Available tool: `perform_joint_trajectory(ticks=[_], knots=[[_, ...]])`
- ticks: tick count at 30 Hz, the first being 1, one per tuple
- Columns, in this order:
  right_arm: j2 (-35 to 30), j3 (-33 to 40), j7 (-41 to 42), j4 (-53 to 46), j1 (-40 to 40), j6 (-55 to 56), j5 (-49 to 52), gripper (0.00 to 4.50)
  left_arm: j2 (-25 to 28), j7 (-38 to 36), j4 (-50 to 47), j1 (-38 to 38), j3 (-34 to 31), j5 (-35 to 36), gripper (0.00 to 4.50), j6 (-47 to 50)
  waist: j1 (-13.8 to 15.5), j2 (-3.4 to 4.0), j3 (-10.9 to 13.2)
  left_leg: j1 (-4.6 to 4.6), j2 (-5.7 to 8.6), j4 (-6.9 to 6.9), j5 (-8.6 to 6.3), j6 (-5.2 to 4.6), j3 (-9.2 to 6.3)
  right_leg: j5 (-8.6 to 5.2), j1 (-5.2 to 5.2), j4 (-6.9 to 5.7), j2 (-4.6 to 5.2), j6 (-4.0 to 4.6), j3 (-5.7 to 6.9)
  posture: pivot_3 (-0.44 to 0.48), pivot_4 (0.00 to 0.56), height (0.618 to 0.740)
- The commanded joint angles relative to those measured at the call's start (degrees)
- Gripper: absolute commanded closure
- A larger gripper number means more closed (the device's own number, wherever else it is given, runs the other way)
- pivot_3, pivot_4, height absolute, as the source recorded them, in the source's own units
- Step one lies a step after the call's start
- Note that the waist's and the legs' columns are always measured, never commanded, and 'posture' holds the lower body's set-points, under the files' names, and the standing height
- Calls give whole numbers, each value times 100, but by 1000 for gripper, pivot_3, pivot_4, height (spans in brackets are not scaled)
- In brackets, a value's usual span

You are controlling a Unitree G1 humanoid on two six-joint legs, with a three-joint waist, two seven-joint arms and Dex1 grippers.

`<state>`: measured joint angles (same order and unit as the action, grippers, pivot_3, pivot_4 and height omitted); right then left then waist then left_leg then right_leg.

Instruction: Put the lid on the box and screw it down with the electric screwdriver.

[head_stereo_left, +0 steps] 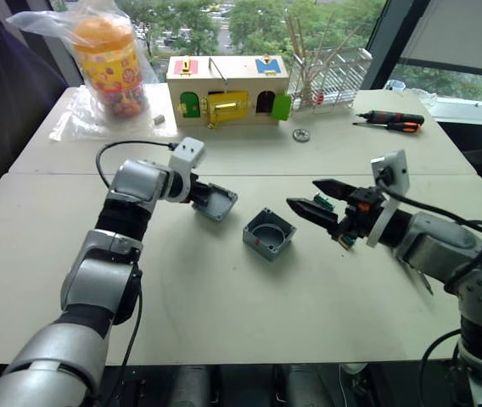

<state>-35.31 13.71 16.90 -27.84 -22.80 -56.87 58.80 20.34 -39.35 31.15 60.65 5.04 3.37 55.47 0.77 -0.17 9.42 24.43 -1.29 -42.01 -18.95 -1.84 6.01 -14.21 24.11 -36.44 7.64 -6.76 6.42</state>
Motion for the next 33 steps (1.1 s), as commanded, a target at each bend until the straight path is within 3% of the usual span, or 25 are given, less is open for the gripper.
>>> perform_joint_trajectory(ticks=[1, 4, 8, 33], knots=[[422, 180, -501, 381, -506, 107, 141, 0, -96, 192, -747, 138, -625, 422, 4454, -827, 0, 1, 0, 0, 0, 1, 0, 0, 0, 0, 1, -1, 1, 0, 0, 0, 150, 711], [988, 61, -860, 967, -1018, 192, 34, 0, -355, 421, -1076, 100, -893, 651, 4454, -1216, -8, 2, -1, -2, 1, 5, 0, 1, 1, 0, 1, 0, 0, 0, 0, 0, 150, 711], [1369, 3, -1021, 1449, -1309, 244, -164, 0, -509, 459, -1377, -109, -786, 699, 4454, -1512, -6, 3, -1, -1, 6, 8, 1, 2, 2, 0, 1, -2, 0, 0, 1, 0, 150, 711], [2153, 86, -1027, 1837, -1374, 285, -177, 0, -751, 512, -1653, -153, -541, 969, 4454, -1773, -27, 6, 0, -1, 10, 16, 5, 9, 3, 0, 6, -1, -1, 0, 1, 0, 150, 711]])
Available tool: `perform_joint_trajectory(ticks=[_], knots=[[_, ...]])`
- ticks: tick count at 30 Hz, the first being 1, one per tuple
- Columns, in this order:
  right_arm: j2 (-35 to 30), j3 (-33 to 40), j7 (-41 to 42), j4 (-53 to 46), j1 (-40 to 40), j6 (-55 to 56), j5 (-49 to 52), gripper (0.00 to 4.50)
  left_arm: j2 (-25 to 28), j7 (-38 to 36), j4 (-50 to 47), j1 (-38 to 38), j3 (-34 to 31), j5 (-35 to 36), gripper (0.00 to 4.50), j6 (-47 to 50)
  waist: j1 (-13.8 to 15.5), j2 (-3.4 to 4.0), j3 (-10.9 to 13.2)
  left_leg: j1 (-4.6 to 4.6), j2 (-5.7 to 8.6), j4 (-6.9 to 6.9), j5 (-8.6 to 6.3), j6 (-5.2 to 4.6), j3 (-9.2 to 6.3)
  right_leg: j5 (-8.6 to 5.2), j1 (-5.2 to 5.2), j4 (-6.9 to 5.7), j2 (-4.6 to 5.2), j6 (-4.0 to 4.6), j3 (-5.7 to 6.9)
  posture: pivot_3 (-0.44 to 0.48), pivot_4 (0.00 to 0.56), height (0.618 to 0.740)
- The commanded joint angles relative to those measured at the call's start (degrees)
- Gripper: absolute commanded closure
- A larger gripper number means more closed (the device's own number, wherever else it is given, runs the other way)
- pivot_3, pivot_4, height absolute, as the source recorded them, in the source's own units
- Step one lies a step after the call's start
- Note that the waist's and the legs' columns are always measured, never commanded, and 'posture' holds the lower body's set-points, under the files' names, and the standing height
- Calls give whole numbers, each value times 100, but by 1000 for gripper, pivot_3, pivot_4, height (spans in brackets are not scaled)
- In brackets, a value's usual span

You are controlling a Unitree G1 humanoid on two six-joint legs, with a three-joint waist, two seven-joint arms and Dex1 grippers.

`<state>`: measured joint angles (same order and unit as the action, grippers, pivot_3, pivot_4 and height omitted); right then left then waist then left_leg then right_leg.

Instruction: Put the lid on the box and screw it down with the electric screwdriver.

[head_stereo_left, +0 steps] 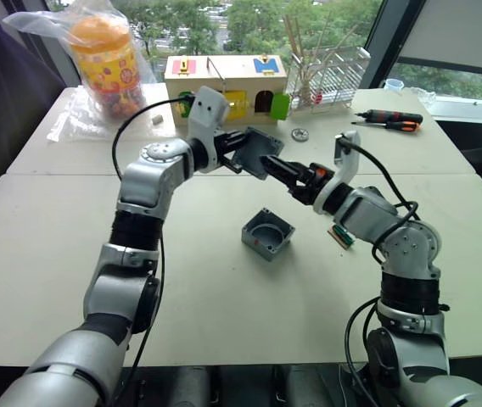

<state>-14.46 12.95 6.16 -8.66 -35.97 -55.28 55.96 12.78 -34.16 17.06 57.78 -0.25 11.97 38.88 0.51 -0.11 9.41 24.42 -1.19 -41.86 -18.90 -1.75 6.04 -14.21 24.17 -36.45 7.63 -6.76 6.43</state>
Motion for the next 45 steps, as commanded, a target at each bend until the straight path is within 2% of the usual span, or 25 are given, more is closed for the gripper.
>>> perform_joint_trajectory(ticks=[1, 2, 4, 6, 11, 21, 28, 30, 37, 42, 45], knots=[[73, 170, 52, -80, -55, 135, 100, 447, 6, -9, -243, 135, -12, 112, 4500, -110, -1, 0, 0, 0, 0, 0, 0, 0, 0, 0, 0, 0, 0, 0, 0, 0, 150, 711], [86, 176, 57, -77, -58, 140, 95, 648, 9, -18, -244, 138, -12, 118, 4500, -107, -1, 0, 0, 0, 0, 0, 0, 0, 0, 0, 0, 0, 0, 0, 0, 0, 150, 711], [110, 177, 68, -71, -58, 148, 89, 1505, 5, -36, -262, 144, -18, 142, 4500, -85, -1, 0, 0, 0, 0, 1, 0, 0, 0, 0, 0, 0, 0, 0, 0, 0, 150, 711], [134, 154, 86, -64, -46, 161, 71, 2110, -10, -48, -276, 149, -49, 188, 4500, -65, -2, 0, 0, 0, 0, 1, 0, 1, 0, 0, 0, 0, 0, 0, 0, 0, 150, 711], [225, 139, 125, -12, -23, 175, 46, 4415, -35, -32, -401, 141, -103, 346, 4500, 32, -5, 1, 0, 0, 0, 1, 1, 1, 0, 0, 1, 0, 0, 0, 0, 0, 150, 711], [286, 171, 266, -2, -56, 183, 125, 4419, 3, -31, -510, 80, -130, 432, 4500, 115, -7, 1, 0, 0, 0, 2, 1, 2, 0, 0, 1, 1, 0, 0, 0, 0, 150, 711], [218, 56, 451, -204, 45, 104, 146, 905, 52, -34, -488, 52, -92, 460, 4500, 81, -10, 1, 1, 0, 0, 3, 1, 2, -1, 0, 1, 2, 0, 0, 0, 0, 150, 711], [228, 79, 426, -183, 37, 137, 127, 163, 57, -37, -488, 47, -87, 467, 4500, 82, -10, 1, 1, 0, 0, 3, 1, 2, -1, 0, 1, 2, 0, 0, 0, 0, 150, 711], [262, 167, 358, -119, -11, 254, 114, 163, 68, -88, -562, 6, -47, 479, 4500, 115, -11, 1, 1, 0, 0, 4, 2, 3, -1, 0, 1, 2, 0, 0, 0, 0, 150, 711], [246, 133, 362, -105, 3, 273, 55, 2019, 69, -91, -578, 3, -49, 486, 4500, 129, -12, 1, 1, 0, 0, 4, 2, 3, -1, 0, 1, 3, -1, 0, 0, 0, 150, 711], [244, 82, 372, -104, 15, 282, 21, 3426, 64, -99, -604, 0, -54, 508, 4500, 148, -13, 1, 1, 0, 0, 4, 2, 3, -1, 0, 1, 3, -1, 0, 0, 0, 150, 711]])
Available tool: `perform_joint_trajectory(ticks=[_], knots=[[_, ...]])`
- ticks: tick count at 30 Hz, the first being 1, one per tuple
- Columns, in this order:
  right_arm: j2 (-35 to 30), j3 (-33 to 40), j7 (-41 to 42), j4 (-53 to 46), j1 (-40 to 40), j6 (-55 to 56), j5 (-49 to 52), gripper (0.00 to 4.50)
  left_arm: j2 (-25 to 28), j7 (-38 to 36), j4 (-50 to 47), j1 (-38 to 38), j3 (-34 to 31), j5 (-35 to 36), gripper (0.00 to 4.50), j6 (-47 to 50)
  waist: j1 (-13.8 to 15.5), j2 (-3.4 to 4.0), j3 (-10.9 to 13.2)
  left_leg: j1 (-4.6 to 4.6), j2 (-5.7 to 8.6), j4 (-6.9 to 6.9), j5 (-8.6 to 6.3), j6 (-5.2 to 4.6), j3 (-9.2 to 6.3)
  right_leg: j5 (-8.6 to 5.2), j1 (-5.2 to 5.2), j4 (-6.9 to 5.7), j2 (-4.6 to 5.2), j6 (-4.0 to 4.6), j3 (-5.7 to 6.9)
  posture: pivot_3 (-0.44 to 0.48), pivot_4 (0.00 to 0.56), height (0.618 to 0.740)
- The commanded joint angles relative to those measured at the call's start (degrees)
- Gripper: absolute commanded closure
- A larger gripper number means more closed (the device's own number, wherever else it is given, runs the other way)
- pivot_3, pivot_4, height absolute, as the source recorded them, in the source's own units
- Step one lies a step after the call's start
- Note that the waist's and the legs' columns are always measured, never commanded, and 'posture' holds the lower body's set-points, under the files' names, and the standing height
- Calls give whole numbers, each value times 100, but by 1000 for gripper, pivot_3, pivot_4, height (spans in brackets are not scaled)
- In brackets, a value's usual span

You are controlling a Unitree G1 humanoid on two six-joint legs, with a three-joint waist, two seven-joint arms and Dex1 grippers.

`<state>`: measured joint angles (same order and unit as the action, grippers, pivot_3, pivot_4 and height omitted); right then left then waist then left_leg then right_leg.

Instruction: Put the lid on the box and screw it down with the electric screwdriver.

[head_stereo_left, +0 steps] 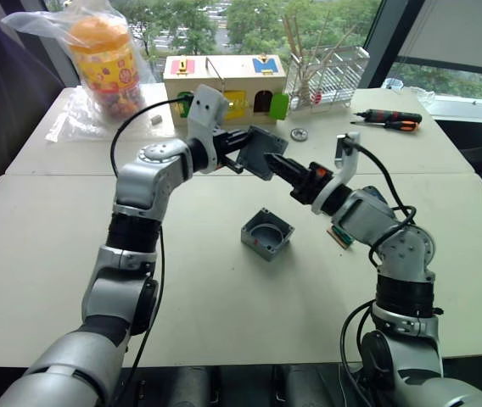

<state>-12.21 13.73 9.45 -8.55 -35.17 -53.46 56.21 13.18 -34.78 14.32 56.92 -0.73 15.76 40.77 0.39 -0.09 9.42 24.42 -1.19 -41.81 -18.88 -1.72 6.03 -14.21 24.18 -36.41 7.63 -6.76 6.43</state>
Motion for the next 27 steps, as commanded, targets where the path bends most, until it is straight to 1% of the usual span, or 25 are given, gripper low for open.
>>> perform_joint_trajectory(ticks=[1, 2, 9, 10, 11, 12, 13, 17, 18, 21, 24, 27], knots=[[19, -12, 48, -114, -64, 103, -16, 3967, 24, -41, -336, 83, -5, 133, 4500, -37, -1, 0, 0, 0, 0, 0, 0, 0, 0, 0, 0, 0, 0, 0, 0, 0, 150, 711], [22, -20, 53, -115, -64, 104, -28, 4367, 24, -42, -341, 81, -5, 136, 4500, -33, -2, 1, 0, 0, 0, 0, 0, 0, -1, 0, 0, 0, 0, 0, 0, 0, 150, 711], [-11, -181, 145, -155, -43, 164, -205, 4373, 120, -220, -428, 8, -84, 313, 4500, 146, -16, 1, 0, 0, 0, 3, 0, 1, 0, 0, 0, 2, 0, 0, 0, 0, 150, 711], [-3, -205, 173, -175, -48, 171, -205, 4373, 136, -288, -480, -6, -121, 406, 3778, 222, -18, 2, 0, 0, 0, 4, 0, 1, 0, 0, 1, 2, 0, 0, 0, 0, 150, 711], [6, -224, 200, -190, -56, 171, -202, 4373, 155, -342, -523, -12, -161, 504, 3496, 294, -18, 2, 0, 0, -1, 5, 1, 1, 0, 0, 2, 2, 0, 0, 0, 0, 150, 711], [13, -234, 219, -196, -63, 175, -203, 4373, 176, -399, -557, -15, -198, 599, 3072, 365, -17, 2, 0, 0, -1, 5, 1, 2, 0, 0, 2, 2, 0, 0, 0, 0, 150, 711], [21, -240, 233, -199, -67, 177, -205, 4373, 204, -452, -593, -22, -223, 675, 2459, 411, -16, 2, 0, 0, -1, 6, 1, 2, 0, 0, 2, 3, 0, 0, 0, 0, 150, 711], [26, -256, 265, -179, -75, 219, -245, 4373, 381, -524, -693, -53, -375, 914, 409, 581, -24, 2, 0, 0, -1, 6, 1, 2, -1, 0, 2, 4, 0, 0, 0, 0, 150, 711], [27, -261, 264, -172, -75, 257, -279, 4373, 459, -571, -746, -87, -410, 981, 48, 619, -33, 2, 0, 0, -1, 6, 1, 3, -1, 0, 2, 4, 0, 0, 0, 0, 150, 711], [-47, -313, 247, -195, -65, 677, -716, 4373, 741, -704, -956, -193, -647, 1308, 48, 873, -103, 2, 1, 0, -1, 10, 2, 4, -2, 0, 3, 3, -1, 0, 0, 0, 150, 711], [-265, -375, 312, -218, -64, 1312, -1383, 4373, 951, -639, -967, -231, -970, 1564, 48, 1051, -109, 3, 1, -1, -1, 14, 3, 5, -4, 0, 6, 6, 0, 0, -1, 0, 150, 711], [-761, -579, 683, -489, -1, 1897, -2054, 4373, 1078, -545, -956, -252, -1210, 1790, 48, 1266, -104, 3, 1, -1, 0, 16, 3, 5, -6, 0, 6, 8, 1, 0, -1, 0, 150, 711]])
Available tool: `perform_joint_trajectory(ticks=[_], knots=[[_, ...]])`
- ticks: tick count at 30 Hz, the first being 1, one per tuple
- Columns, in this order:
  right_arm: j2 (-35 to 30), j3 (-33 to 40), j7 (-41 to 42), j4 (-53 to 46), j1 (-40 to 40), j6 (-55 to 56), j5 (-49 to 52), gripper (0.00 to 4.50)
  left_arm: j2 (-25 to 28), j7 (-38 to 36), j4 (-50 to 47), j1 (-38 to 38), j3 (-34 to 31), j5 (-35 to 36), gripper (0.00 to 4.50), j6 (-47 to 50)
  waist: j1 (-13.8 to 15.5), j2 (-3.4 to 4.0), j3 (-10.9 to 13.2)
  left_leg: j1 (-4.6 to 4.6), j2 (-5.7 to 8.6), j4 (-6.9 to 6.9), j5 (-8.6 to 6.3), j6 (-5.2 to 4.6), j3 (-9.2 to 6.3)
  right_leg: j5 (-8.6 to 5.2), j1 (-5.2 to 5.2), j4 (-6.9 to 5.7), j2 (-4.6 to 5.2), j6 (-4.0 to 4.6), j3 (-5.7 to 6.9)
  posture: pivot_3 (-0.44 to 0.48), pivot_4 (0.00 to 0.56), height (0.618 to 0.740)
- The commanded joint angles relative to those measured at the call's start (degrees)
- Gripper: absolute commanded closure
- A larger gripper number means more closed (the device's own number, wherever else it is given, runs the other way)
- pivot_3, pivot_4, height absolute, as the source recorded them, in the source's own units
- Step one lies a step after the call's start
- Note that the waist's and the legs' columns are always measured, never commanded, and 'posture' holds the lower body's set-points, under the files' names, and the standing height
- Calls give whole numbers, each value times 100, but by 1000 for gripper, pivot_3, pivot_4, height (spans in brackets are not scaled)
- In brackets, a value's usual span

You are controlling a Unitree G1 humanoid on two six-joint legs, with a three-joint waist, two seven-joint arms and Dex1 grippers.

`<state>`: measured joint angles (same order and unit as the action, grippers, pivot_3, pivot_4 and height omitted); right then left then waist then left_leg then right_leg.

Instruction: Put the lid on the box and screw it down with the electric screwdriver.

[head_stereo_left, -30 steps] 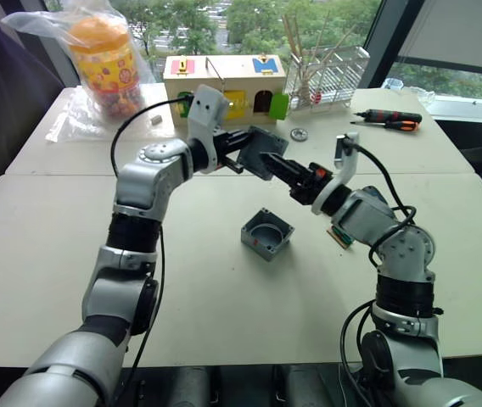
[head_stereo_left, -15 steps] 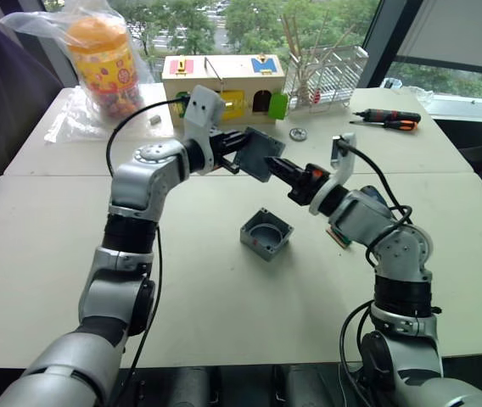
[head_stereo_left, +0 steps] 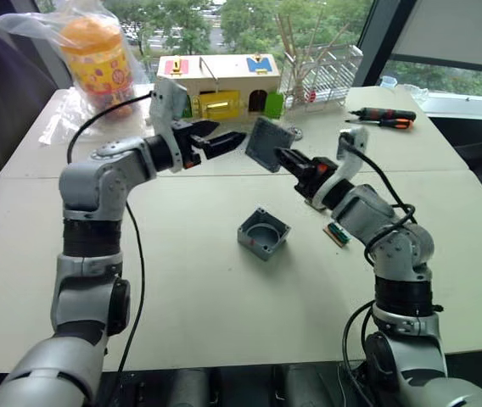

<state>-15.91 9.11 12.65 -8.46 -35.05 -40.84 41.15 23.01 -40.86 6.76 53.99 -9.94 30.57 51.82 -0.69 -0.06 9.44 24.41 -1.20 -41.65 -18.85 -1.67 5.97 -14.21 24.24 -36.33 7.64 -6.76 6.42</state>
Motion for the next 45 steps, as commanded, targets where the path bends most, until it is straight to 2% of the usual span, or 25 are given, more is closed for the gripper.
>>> perform_joint_trajectory(ticks=[1, 3, 4, 7, 9, 12, 15, 17, 20, 23, 28, 32, 45], knots=[[-640, -257, 559, -714, 63, 902, -847, 4373, 116, 102, -223, 17, -338, 365, 280, 219, 11, 0, 0, 0, 1, 1, 0, 0, -1, 0, 0, 0, 1, 0, 0, 0, 150, 711], [-1082, -579, 897, -1086, 260, 1580, -1532, 4373, 148, 126, -276, -36, -383, 478, 890, 334, 5, 0, 0, 0, 1, 3, 0, 0, -1, 0, 0, 2, 2, 0, 0, 0, 150, 711], [-1381, -803, 1084, -1292, 432, 2063, -2034, 4373, 144, 161, -304, -74, -394, 510, 1330, 336, 2, 0, 0, 0, 1, 5, 0, 0, -2, 0, 0, 3, 1, 0, 0, 0, 150, 711], [-2238, -1366, 1435, -1552, 1112, 3907, -3709, 4373, 95, 281, -395, -255, -323, 367, 2809, -82, 3, 0, 0, -4, 2, 10, 1, 3, -1, -1, 0, 6, 1, -1, -2, 0, 150, 711], [-2592, -1521, 1440, -1461, 1601, 4910, -4492, 4373, 107, 330, -467, -389, -161, 156, 3807, -439, 5, -3, -1, -7, 1, 12, 4, 6, 2, -1, -2, 8, 0, -1, -2, 0, 150, 711], [-2951, -1656, 991, -1086, 2251, 6288, -5782, 4373, 92, 235, -446, -477, 1, 155, 3807, -528, 18, -4, 0, -7, 2, 9, 6, 11, 5, -1, -5, 8, 1, -1, -2, 0, 150, 711], [-2990, -1730, 519, -748, 2584, 7121, -6662, 4373, 73, -69, -429, -515, 78, 389, 3807, -410, 7, -4, 0, -7, 0, 7, 7, 12, 4, -1, -6, 7, 2, -1, -3, 0, 150, 711], [-2910, -1754, 323, -589, 2659, 7389, -6973, 4373, 93, -331, -404, -521, 97, 649, 3807, -125, 1, -4, 0, -8, -7, 8, 7, 13, -1, -2, -6, 7, 0, 0, -2, 0, 150, 711], [-2665, -1884, -99, -206, 2542, 7589, -7604, 4373, 333, -1121, -642, -710, 752, 585, 3807, -203, -4, -3, 0, -11, -10, 10, 9, 16, -3, -2, -6, 7, -3, 0, -2, 0, 150, 711], [-2523, -1911, -389, 38, 2370, 7628, -8074, 4373, 475, -1581, -606, -742, 1211, 378, 3807, -450, 14, -3, 0, -11, -9, 10, 10, 17, 1, -2, -7, 7, -4, 0, -3, 0, 150, 711], [-2427, -2011, -680, 374, 2189, 7668, -8515, 4373, 470, -2002, -215, -608, 1612, 69, 3807, -881, 22, -3, 0, -11, -8, 8, 10, 17, 2, -2, -13, 8, -4, 1, 0, 0, 150, 711], [-2384, -2064, -819, 463, 2201, 7697, -8667, 4373, 439, -2110, 156, -586, 1975, -518, 3807, -1579, 9, -3, 0, -11, -6, 11, 10, 17, 4, -3, -13, 9, -5, 1, 1, 0, 150, 711], [-2376, -2241, -1061, 575, 2238, 7719, -8997, 4373, 166, -2288, 600, -433, 2011, -780, 3807, -1782, 10, -2, 0, -11, -7, 10, 10, 18, 3, -3, -14, 9, -6, 1, 1, 0, 150, 711]])
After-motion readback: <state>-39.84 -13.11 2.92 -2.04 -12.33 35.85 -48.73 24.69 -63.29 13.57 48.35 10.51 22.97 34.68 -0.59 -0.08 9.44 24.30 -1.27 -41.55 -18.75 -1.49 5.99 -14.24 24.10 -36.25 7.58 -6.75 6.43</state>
